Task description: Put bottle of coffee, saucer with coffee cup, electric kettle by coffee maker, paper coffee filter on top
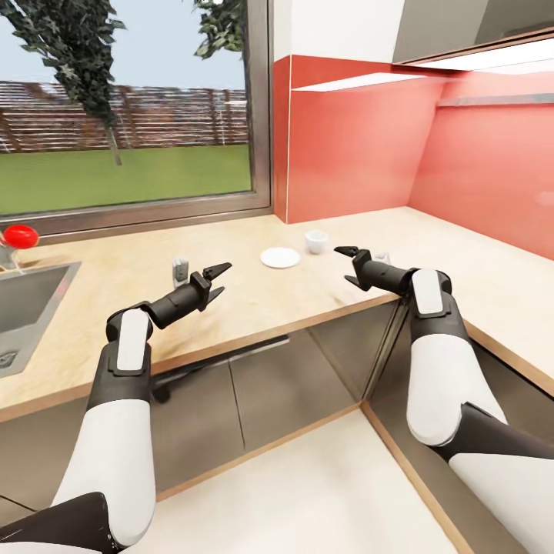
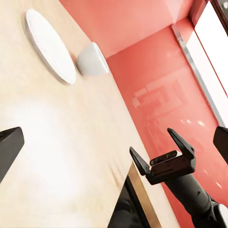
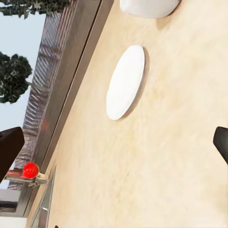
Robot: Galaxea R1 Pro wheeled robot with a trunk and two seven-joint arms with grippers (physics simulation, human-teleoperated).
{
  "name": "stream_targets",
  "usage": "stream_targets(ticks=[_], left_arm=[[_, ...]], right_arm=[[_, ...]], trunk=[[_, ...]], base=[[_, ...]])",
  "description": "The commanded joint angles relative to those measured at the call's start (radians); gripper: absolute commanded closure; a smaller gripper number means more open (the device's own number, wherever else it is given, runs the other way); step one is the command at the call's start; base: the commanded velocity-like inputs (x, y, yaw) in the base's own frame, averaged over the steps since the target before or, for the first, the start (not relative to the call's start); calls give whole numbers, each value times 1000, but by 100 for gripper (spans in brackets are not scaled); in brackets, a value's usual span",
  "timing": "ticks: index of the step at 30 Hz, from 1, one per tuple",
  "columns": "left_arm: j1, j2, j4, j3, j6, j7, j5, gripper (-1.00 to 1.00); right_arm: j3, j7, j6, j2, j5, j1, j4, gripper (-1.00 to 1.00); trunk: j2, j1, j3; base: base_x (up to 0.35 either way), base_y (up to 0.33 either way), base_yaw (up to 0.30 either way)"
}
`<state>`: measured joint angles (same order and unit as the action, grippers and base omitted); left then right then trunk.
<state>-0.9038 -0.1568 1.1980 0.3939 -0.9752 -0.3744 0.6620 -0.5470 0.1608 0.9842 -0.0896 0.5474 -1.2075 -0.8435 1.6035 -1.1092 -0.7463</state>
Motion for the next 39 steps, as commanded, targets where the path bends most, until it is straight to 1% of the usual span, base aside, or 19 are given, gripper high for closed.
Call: stream_targets(ticks=[1, 7, 10, 12, 13, 14, 15, 17, 18, 19, 20, 21, 22, 25, 33, 39], left_arm=[[-1, -1, 0, 3, -7, -7, -5, -100], [-3, -2, 3, 1, -6, -3, -5, -100], [-28, -3, -8, 0, -6, 0, -6, -100], [-60, -3, -27, 0, -6, 30, -6, -100], [-70, -3, -35, 0, -6, 53, -6, -100], [-83, -3, -41, 1, -7, 90, -3, -100], [-104, -4, -51, 2, -7, 157, 10, -100], [-120, -6, -57, 2, -7, 215, 45, -100], [-131, -6, -61, 2, -7, 264, 96, -100], [-135, -7, -62, 3, -7, 287, 123, -100], [-143, -7, -64, 3, -7, 336, 171, -100], [-149, -7, -63, 3, -7, 387, 203, -100], [-152, -8, -62, 3, -7, 428, 224, -100], [-157, -8, -62, 5, -7, 477, 249, -100], [-159, -9, -63, 8, -7, 500, 260, -100], [-159, -9, -63, 8, -6, 502, 261, -100]], right_arm=[[-5, 9, 5, -4, -10, -1, 0, -100], [-5, 8, 5, -11, -10, -1, 2, -100], [-5, 8, 5, -12, -10, -1, 2, -100], [-4, 8, 5, -13, -10, -1, 3, -100], [-4, 8, 5, -13, -10, -1, 3, -100], [-4, 8, 5, -13, -10, -1, 3, -100], [-4, 8, 5, -14, -10, -1, 3, -100], [-4, 8, 5, -16, -10, -1, 5, -100], [-4, 8, 5, -18, -10, -1, 11, -100], [-4, 8, 5, -19, -10, -1, 15, -100], [-4, 8, 4, -20, -10, -1, 23, -100], [-4, 8, 4, -23, -10, -1, 30, -100], [-3, 8, 4, -25, -9, -1, 34, -100], [-3, 8, 4, -27, -9, -1, 39, -100], [-2, 8, 4, -28, -9, -1, 41, -100], [-1, 8, 4, -29, -9, -2, 40, -100]], trunk=[[0, 0, -1], [0, 0, -1], [0, 0, -1], [0, 0, -1], [0, 0, -1], [0, 0, -1], [0, 0, -1], [0, 0, -1], [0, 0, -1], [0, 0, -1], [0, 0, -1], [0, 0, -1], [0, 0, -1], [0, 0, -1], [0, 0, -1], [0, 0, -1]], base=[[51, -2, 0], [18, -1, 0], [4, 0, 0], [2, 0, 0], [1, 0, 0], [1, 0, 0], [0, 0, 0], [0, 0, 0], [0, 0, 0], [0, 0, 0], [0, 0, 0], [0, 0, 0], [0, 0, 0], [0, 0, 0], [1, -7, 94], [67, -204, 55]])
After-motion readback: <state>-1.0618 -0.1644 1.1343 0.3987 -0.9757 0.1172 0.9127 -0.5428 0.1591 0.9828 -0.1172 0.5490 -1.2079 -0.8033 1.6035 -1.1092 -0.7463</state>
